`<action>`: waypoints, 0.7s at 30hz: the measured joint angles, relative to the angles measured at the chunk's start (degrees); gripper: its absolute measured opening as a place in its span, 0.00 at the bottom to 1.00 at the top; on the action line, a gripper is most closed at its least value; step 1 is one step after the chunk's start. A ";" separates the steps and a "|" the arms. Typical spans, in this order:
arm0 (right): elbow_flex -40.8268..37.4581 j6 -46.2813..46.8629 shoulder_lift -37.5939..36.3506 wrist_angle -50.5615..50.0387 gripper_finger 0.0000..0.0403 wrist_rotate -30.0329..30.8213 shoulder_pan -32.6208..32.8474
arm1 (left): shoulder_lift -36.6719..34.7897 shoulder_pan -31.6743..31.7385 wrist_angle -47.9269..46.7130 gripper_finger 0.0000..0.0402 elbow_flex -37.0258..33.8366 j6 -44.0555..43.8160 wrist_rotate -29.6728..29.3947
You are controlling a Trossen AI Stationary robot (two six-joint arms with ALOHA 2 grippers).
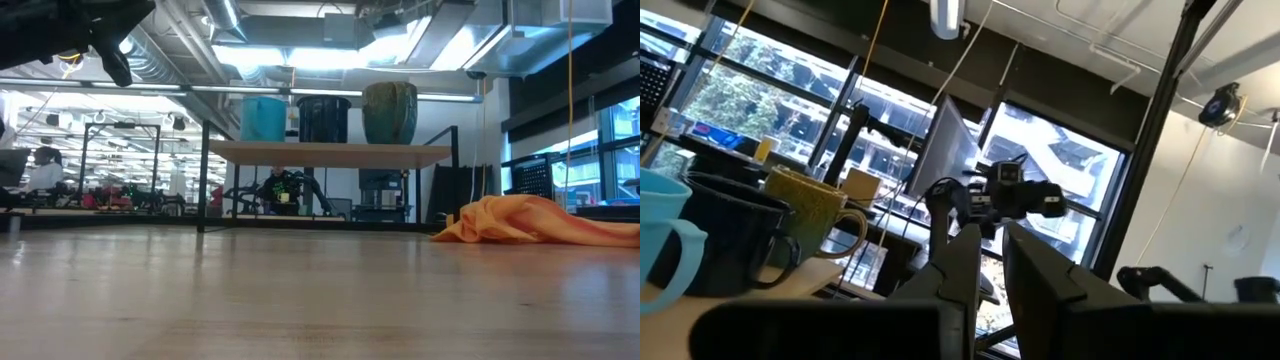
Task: Stack small to large cups/mugs on shelf
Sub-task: Return to Home Position
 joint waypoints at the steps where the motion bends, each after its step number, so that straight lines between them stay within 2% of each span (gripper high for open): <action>1: -1.44 -0.03 -0.14 2.87 0.28 0.16 0.04 | 0.00 -0.02 0.00 0.10 0.00 -0.10 0.15; 7: -8.51 3.00 -4.74 4.04 0.28 0.67 -0.27 | 0.00 -0.02 -0.26 0.10 0.00 -0.99 0.23; 11: -12.02 1.98 -13.10 2.61 0.28 0.81 -1.19 | 0.01 -0.02 -0.45 0.10 0.00 -1.18 0.25; 17: -13.14 -0.19 -26.31 -9.06 0.28 3.48 -1.53 | 0.02 -0.02 -1.25 0.10 0.00 -1.53 -0.22; 21: -13.14 -0.43 -32.40 -15.87 0.28 5.82 -1.56 | 0.02 -0.02 -1.39 0.10 0.00 -1.55 -1.07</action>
